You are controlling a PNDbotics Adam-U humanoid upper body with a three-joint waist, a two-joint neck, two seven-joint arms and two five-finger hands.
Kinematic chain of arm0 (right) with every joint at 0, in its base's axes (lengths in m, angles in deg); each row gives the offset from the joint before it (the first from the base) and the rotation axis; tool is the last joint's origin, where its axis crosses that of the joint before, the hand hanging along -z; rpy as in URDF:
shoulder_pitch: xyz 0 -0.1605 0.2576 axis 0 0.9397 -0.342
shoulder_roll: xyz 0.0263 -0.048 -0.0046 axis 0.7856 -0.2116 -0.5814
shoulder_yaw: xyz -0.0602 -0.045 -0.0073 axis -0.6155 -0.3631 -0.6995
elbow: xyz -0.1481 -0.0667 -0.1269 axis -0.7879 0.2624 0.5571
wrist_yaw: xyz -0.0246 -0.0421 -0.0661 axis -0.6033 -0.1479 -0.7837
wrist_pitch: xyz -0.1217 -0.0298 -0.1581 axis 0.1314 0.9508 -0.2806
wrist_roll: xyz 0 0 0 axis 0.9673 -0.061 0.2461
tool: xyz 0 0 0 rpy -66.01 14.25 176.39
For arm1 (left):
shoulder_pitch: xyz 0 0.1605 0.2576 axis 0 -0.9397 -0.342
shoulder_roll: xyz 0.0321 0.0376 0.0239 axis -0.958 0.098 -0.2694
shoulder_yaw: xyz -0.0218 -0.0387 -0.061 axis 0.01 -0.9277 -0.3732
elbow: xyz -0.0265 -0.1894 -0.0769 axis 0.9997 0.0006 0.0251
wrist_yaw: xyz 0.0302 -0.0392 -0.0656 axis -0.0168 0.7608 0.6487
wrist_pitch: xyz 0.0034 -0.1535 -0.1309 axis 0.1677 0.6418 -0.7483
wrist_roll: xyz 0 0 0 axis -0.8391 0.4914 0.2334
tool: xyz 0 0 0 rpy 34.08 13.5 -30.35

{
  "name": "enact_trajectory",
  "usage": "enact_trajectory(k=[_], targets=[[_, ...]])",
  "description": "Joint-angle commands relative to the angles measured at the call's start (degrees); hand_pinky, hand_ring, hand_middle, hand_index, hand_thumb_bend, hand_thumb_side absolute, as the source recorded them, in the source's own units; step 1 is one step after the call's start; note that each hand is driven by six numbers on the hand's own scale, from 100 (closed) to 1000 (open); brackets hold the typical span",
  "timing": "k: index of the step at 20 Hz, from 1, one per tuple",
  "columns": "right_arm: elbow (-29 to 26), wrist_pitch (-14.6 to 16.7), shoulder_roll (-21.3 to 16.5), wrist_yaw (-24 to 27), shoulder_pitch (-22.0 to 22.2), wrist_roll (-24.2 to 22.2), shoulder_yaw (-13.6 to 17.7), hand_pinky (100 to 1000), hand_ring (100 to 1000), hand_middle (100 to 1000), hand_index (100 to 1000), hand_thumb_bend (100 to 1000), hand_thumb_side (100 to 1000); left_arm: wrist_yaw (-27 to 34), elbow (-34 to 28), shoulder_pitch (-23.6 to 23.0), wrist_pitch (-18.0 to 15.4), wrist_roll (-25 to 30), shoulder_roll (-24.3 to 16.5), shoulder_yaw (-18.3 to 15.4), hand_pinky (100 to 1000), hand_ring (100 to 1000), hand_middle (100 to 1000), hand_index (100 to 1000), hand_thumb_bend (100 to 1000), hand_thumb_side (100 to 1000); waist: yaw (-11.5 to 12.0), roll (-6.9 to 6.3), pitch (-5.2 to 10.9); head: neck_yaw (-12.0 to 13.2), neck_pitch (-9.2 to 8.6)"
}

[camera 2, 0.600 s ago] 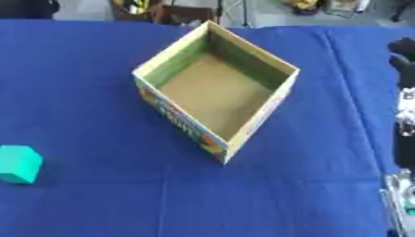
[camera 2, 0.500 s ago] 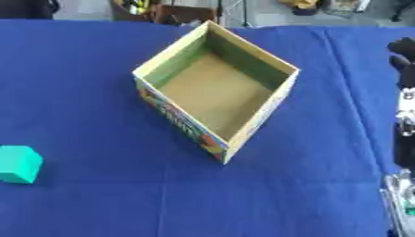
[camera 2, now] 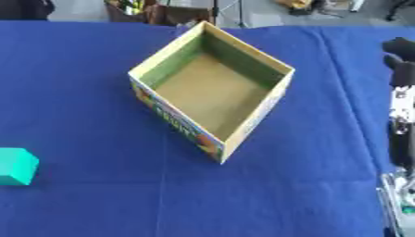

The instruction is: Pick up objects on the table and place them in the box.

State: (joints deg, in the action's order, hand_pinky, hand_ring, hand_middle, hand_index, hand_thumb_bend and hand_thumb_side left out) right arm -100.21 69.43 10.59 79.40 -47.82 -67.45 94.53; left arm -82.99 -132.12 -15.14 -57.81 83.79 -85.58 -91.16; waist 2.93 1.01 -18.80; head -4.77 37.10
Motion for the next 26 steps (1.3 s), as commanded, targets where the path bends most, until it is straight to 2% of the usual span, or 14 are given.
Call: enact_trajectory(k=[1,8,14,21,26], targets=[[-1.09,-0.12,-1.07,0.39,-0.45,-0.05,0.10,869,889,735,833,100,809,-0.08,-1.01,0.08,0.07,0.16,-1.00,-0.41,566,627,780,939,175,1000,-0.06,-0.20,0.94,-1.30,-1.02],[-1.09,-0.32,-1.59,0.72,-0.37,-0.11,0.02,869,888,735,833,100,810,-1.94,-1.01,-1.72,-0.82,-0.83,-3.93,-1.08,571,632,783,940,228,1000,0.72,-0.53,1.56,1.04,-0.22],[-1.09,-0.44,-2.09,1.04,-0.20,-0.18,-0.04,869,888,735,832,100,811,-6.03,-1.01,-4.70,-1.01,-1.58,-8.62,-1.43,583,645,790,942,292,1000,0.55,-0.96,2.11,2.20,0.89],[-1.09,-0.36,-2.68,1.23,0.04,-0.11,-0.06,868,887,736,832,100,812,-11.47,-1.01,-7.66,0.78,-0.82,-15.29,-1.80,640,698,816,952,377,1000,0.43,-1.34,2.66,3.18,1.98],[-1.09,-0.23,-3.07,1.26,0.25,0.06,-0.04,868,887,736,832,100,814,-15.38,-1.01,-10.43,3.24,1.86,-20.13,-1.90,699,753,843,969,381,1000,0.46,-1.47,2.93,3.42,3.14]])
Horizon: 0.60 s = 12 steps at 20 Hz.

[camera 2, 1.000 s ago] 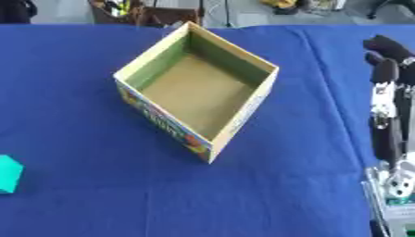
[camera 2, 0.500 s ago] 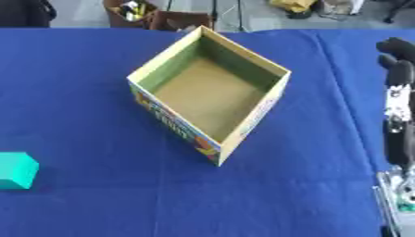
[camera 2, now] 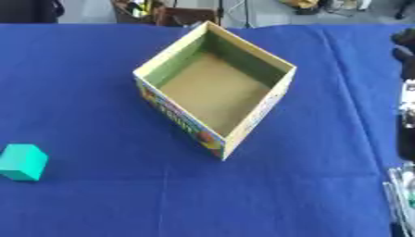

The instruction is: Pick up objects on the table and place them in the box.

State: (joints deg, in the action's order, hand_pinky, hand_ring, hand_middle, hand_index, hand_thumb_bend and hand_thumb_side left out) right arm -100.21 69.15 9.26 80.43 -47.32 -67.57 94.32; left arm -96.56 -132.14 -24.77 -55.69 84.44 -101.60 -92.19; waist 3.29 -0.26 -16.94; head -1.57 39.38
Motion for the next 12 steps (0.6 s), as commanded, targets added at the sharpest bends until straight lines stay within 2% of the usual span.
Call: enact_trajectory(k=[1,8,12], targets=[[-1.09,0.10,-1.85,0.22,-0.20,0.19,0.16,867,886,736,832,100,814,-2.58,-0.99,-1.47,1.37,1.96,-5.29,-0.70,720,769,849,984,375,1000,0.05,-0.28,1.11,0.34,1.01],[-1.09,0.24,-2.05,-0.05,0.27,0.09,-0.05,867,886,736,832,100,817,-8.01,-0.99,-1.99,2.30,7.36,-14.03,1.60,784,824,878,1000,368,970,0.06,-0.32,1.36,1.62,1.91],[-1.09,0.24,-1.83,-0.17,0.59,0.11,-0.09,867,886,736,831,100,816,-11.37,-0.99,0.73,2.72,10.34,-18.53,2.89,775,800,835,968,441,936,0.15,-0.08,1.58,2.41,2.26]])
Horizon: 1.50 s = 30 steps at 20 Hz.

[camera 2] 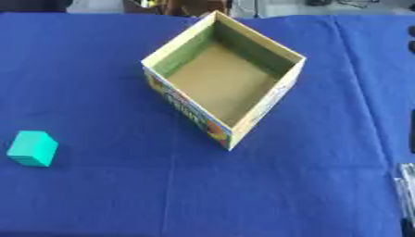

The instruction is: Pick up objects on the table and place them in the box.

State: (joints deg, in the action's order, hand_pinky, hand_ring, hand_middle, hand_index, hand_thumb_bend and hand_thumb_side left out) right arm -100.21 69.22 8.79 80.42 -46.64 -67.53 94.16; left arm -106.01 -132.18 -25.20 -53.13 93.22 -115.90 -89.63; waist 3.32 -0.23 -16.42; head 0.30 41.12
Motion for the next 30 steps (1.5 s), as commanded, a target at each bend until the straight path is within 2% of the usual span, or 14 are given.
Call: enact_trajectory(k=[1,5,8,12,16,23,26,30], targets=[[-1.09,0.15,-1.31,-0.20,-0.05,0.03,0.03,867,886,736,831,100,816,-2.77,-0.96,1.70,0.41,1.98,-4.90,0.78,777,802,836,965,455,937,0.12,-0.08,1.07,0.73,0.46],[-1.09,0.15,-1.21,-0.39,0.10,-0.01,-0.02,868,886,736,831,100,817,-6.20,-0.22,3.39,0.99,2.77,-7.43,3.05,783,813,845,971,511,932,-0.16,-0.06,1.02,1.22,0.02],[-1.09,0.14,-1.10,-0.46,0.03,-0.18,-0.22,868,886,736,831,100,818,-8.03,1.07,5.18,0.37,3.05,-9.06,5.30,783,815,845,996,514,918,-0.24,0.00,0.91,1.36,-0.17],[-1.09,0.12,-0.98,-0.42,-0.04,-0.49,-0.48,868,887,736,831,100,818,-7.80,3.13,8.37,-0.89,4.50,-10.60,7.98,790,824,861,997,536,925,-0.44,0.01,0.80,1.22,-0.51],[-1.09,-0.03,-0.76,-0.56,0.01,-0.82,-0.63,869,887,736,830,100,817,-6.37,5.28,11.37,-1.77,5.85,-11.35,9.30,790,825,861,993,531,928,-0.78,-0.07,0.64,0.90,-0.93],[-1.09,-0.17,-0.65,-0.60,-0.05,-1.02,-0.78,870,888,735,830,100,817,-6.43,9.19,14.92,-3.01,9.77,-12.24,11.60,806,843,867,980,539,875,-0.83,-0.15,0.57,0.55,-1.22],[-1.09,-0.26,-0.55,-0.57,-0.08,-1.27,-0.95,870,888,735,830,100,818,-7.42,12.26,17.02,-3.99,12.07,-12.77,13.25,825,856,852,957,607,841,-1.24,-0.29,0.54,0.78,-1.41],[-1.09,-0.33,-0.37,-0.66,-0.15,-1.51,-1.04,871,889,735,830,100,817,-8.16,16.27,19.12,-6.54,15.36,-12.84,15.53,844,862,838,961,746,805,-1.75,-0.42,0.28,1.06,-1.61]])
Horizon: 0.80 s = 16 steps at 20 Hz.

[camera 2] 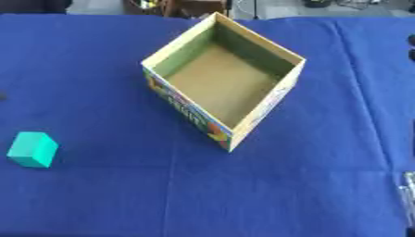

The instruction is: Pick up objects on the table and place them in the box.

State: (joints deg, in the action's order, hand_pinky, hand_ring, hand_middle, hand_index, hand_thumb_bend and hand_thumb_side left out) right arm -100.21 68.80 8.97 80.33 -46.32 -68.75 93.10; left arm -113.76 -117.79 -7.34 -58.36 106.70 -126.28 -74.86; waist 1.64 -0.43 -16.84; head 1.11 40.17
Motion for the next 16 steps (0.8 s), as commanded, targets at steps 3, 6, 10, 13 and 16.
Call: enact_trajectory(k=[3,6,10,13,16], targets=[[-1.09,-0.08,-0.40,-0.64,-0.55,-0.48,-0.05,872,889,734,830,100,816,0.87,4.80,2.83,-2.84,4.49,-1.95,1.60,842,857,831,966,786,801,-0.07,-0.32,0.54,0.23,-0.70],[-1.09,-0.29,-0.23,-0.74,-0.59,-0.65,-0.08,872,890,734,830,100,816,2.85,7.27,4.65,-3.38,7.06,-1.28,2.03,834,849,825,963,779,794,0.07,-0.39,0.43,0.31,-0.63],[-1.09,-0.51,0.05,-0.91,-0.65,-0.77,-0.04,873,890,734,829,100,816,5.08,9.65,7.20,-3.55,10.56,-0.15,2.82,814,836,813,959,775,789,-0.23,-0.45,0.22,0.54,-0.58],[-1.09,-0.65,0.27,-1.00,-0.67,-0.84,-0.10,873,891,733,829,100,814,6.08,10.63,8.22,-3.25,12.05,0.75,3.30,808,828,807,967,776,791,-0.25,-0.45,0.07,0.56,-0.51],[-1.09,-0.89,0.48,-1.02,-0.76,-1.12,-0.22,874,891,733,829,100,814,6.83,12.06,9.50,-2.61,12.56,1.84,3.63,802,822,804,966,766,796,-0.16,-0.45,-0.01,0.58,-0.63]])
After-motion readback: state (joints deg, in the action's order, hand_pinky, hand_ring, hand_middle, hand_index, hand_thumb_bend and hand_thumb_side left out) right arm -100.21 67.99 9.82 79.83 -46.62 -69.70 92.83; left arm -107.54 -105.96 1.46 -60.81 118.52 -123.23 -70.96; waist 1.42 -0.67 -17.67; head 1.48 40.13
